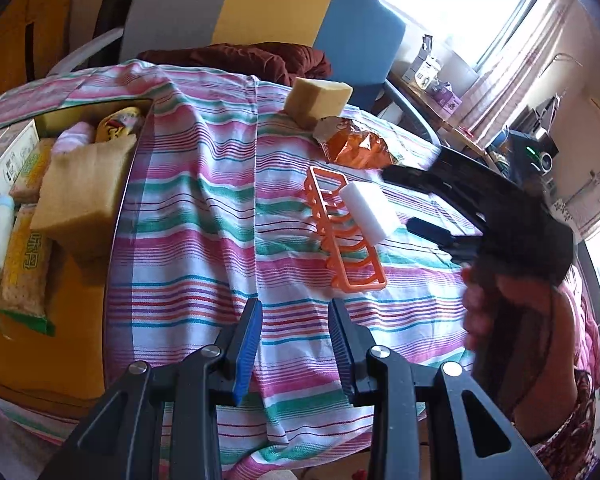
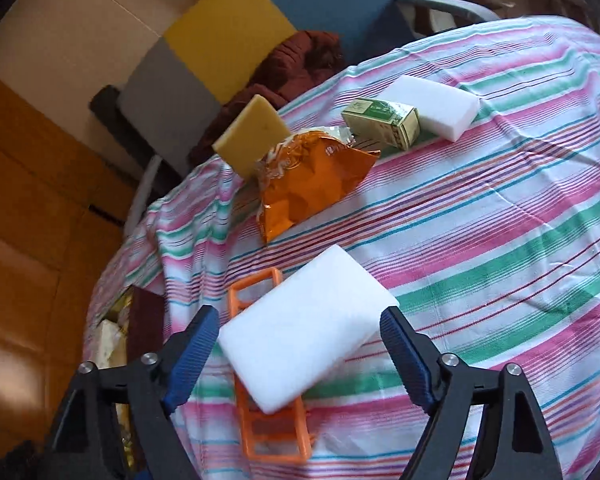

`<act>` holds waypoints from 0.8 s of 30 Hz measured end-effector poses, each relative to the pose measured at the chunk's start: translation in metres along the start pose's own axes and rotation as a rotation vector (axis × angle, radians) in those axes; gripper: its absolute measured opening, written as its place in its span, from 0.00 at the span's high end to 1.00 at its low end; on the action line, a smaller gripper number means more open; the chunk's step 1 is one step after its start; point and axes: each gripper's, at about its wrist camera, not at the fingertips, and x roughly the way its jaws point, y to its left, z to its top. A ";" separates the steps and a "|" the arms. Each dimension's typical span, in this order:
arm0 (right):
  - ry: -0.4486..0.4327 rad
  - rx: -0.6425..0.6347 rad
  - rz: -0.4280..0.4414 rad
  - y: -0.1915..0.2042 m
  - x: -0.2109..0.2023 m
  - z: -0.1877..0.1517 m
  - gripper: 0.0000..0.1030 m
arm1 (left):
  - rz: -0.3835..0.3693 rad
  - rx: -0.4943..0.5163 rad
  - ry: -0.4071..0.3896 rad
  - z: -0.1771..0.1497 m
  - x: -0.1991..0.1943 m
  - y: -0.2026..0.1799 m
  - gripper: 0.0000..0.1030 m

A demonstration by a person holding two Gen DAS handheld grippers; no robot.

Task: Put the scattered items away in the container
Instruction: 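Grasp the white block with the right tool while the left tool grasps the orange rack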

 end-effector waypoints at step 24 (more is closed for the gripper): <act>-0.043 -0.182 -0.120 -0.018 -0.052 -0.015 0.20 | 0.021 0.069 0.141 0.038 0.082 -0.039 0.70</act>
